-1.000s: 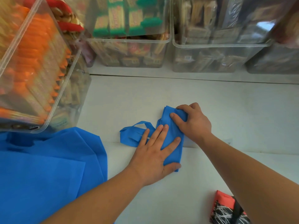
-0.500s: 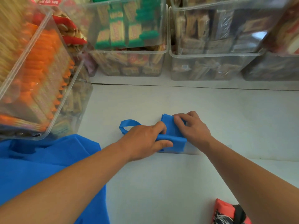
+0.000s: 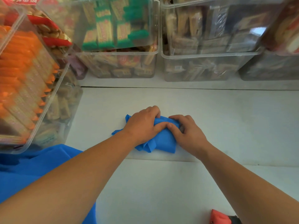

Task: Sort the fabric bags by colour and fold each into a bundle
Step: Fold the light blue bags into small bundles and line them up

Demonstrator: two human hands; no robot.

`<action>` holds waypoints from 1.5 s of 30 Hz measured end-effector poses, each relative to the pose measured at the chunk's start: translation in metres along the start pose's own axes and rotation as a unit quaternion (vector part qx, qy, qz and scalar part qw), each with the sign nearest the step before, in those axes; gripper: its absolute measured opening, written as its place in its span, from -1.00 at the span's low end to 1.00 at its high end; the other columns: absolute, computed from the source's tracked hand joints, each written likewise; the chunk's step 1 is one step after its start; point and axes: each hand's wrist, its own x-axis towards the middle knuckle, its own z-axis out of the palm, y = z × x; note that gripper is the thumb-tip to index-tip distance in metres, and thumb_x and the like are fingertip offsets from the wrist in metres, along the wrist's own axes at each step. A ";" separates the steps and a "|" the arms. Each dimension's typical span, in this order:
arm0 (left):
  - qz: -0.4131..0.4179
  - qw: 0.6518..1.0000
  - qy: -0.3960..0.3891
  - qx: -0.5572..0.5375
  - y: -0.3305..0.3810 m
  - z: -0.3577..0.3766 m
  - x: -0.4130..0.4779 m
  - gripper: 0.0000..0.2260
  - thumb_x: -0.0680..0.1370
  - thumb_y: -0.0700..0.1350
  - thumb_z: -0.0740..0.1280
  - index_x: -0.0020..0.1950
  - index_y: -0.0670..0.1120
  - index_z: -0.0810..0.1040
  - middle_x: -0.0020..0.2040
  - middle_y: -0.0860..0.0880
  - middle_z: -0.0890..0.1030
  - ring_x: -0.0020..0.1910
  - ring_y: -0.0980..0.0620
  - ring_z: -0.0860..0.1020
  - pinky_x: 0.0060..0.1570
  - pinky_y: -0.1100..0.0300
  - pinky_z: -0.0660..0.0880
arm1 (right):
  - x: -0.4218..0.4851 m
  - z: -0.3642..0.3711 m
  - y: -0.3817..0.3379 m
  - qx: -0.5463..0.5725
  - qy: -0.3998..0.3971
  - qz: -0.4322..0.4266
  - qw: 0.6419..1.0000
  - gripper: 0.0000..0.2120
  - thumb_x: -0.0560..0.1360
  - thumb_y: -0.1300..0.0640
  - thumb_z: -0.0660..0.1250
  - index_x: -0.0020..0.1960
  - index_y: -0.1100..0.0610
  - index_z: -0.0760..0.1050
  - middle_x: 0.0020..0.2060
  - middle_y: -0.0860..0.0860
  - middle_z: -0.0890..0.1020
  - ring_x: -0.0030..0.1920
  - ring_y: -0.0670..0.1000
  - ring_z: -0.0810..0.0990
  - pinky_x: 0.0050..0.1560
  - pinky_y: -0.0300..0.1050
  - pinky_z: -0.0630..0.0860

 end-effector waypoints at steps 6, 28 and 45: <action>0.129 0.979 -0.119 0.101 -0.007 -0.013 -0.031 -0.39 0.69 0.14 0.17 0.69 0.06 0.03 0.70 0.09 -0.05 0.66 0.07 -0.09 0.62 0.03 -0.07 | -0.001 0.006 -0.006 -0.038 0.037 0.010 0.999 -0.74 0.60 -0.26 0.25 0.22 -0.23 0.54 0.06 -0.16 0.43 -0.07 -0.11 0.58 -0.06 -0.07 0.54; 0.071 0.991 0.002 -0.117 -0.036 0.026 -0.089 -0.38 0.56 -0.02 0.48 0.58 0.16 0.33 0.59 0.20 0.27 0.48 0.10 0.36 0.47 0.08 0.34 | -0.036 -0.004 -0.044 0.173 0.020 0.117 0.978 -0.93 0.60 -0.12 0.37 0.01 -0.16 0.58 -0.18 0.07 0.61 -0.13 0.08 0.61 0.02 0.06 0.62; 0.022 0.969 -0.072 -0.235 0.060 -0.117 -0.195 -0.35 0.65 0.11 0.30 0.63 0.34 0.00 0.50 0.33 0.27 0.48 0.30 0.29 0.47 0.10 0.36 | -0.164 -0.078 -0.171 0.188 -0.049 -0.072 0.978 -0.74 0.34 -0.17 0.57 -0.09 -0.05 0.67 -0.16 0.28 0.65 -0.11 0.34 0.61 -0.10 0.30 0.59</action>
